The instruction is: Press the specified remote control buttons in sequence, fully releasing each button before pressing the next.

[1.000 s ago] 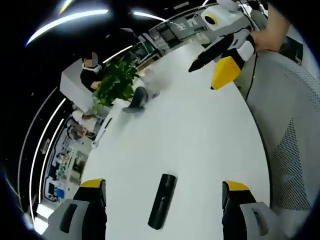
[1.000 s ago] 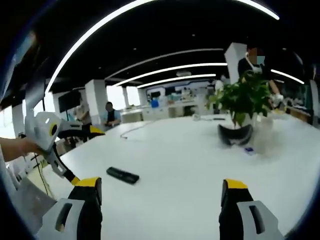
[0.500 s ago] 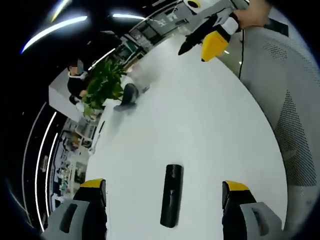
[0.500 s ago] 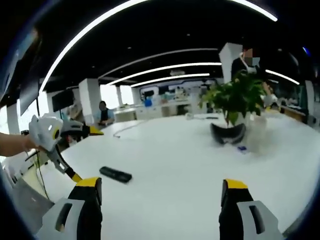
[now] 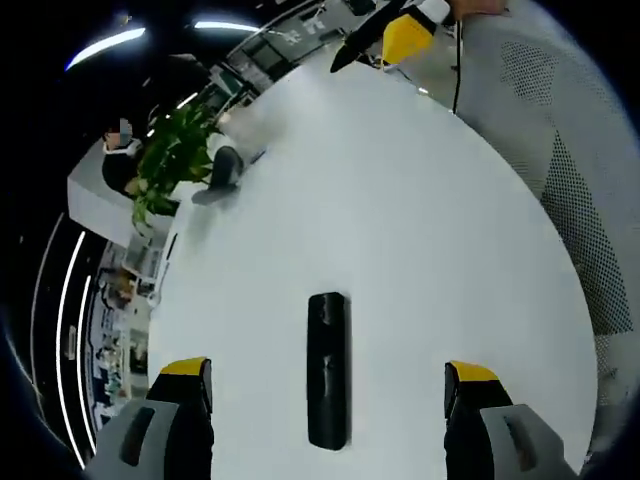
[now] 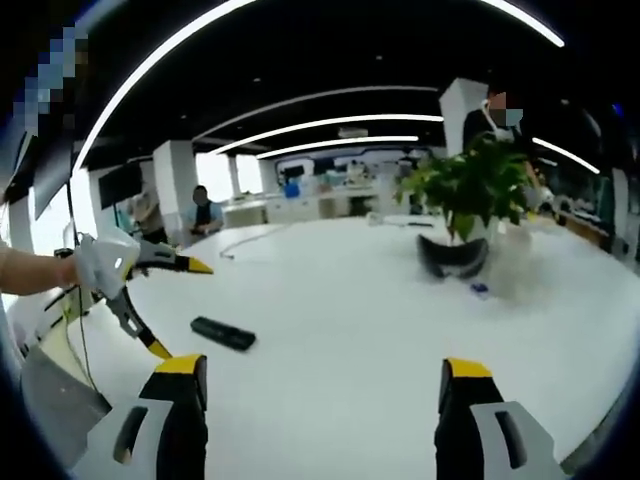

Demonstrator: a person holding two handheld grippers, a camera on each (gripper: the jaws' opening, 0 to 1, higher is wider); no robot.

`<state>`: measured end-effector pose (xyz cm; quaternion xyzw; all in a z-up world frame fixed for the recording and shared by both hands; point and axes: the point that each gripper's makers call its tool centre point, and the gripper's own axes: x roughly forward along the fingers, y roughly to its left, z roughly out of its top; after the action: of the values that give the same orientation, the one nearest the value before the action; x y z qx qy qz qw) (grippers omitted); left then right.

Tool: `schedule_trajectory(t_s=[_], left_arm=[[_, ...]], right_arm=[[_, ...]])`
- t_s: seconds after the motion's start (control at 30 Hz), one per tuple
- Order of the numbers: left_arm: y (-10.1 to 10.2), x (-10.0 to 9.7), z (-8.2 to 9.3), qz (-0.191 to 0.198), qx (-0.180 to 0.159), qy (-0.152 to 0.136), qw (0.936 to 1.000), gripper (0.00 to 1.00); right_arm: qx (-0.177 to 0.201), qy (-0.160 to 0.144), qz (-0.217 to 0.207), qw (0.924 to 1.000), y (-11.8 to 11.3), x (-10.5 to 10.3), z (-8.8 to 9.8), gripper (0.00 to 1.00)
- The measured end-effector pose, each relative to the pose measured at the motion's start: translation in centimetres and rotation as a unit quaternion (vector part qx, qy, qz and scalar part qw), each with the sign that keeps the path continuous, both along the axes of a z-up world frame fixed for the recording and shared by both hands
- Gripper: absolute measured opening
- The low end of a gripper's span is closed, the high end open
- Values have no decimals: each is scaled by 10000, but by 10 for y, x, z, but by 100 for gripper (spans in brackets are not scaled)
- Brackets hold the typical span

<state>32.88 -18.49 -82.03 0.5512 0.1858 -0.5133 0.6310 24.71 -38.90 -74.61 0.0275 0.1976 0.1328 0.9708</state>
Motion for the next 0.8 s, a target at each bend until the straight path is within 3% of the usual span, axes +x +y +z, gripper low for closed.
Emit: schedule_trajectory(t_s=[0.27, 0.5, 0.67, 0.8], left_arm=[[13, 8, -22, 6, 235, 353, 9991, 100], [16, 13, -28, 297, -68, 1013, 9944, 98], [20, 8, -35, 395, -173, 1518, 9875, 90], [21, 8, -36, 390, -212, 1650, 9853, 88]], right_arm=[[-23, 49, -34, 10000, -3, 0, -1, 94], [-86, 116, -15, 9999, -1, 1, -3, 92], [-113, 179, -18, 9998, 0, 1, -4, 91], [-163, 237, 7, 9996, -2, 1, -7, 90]])
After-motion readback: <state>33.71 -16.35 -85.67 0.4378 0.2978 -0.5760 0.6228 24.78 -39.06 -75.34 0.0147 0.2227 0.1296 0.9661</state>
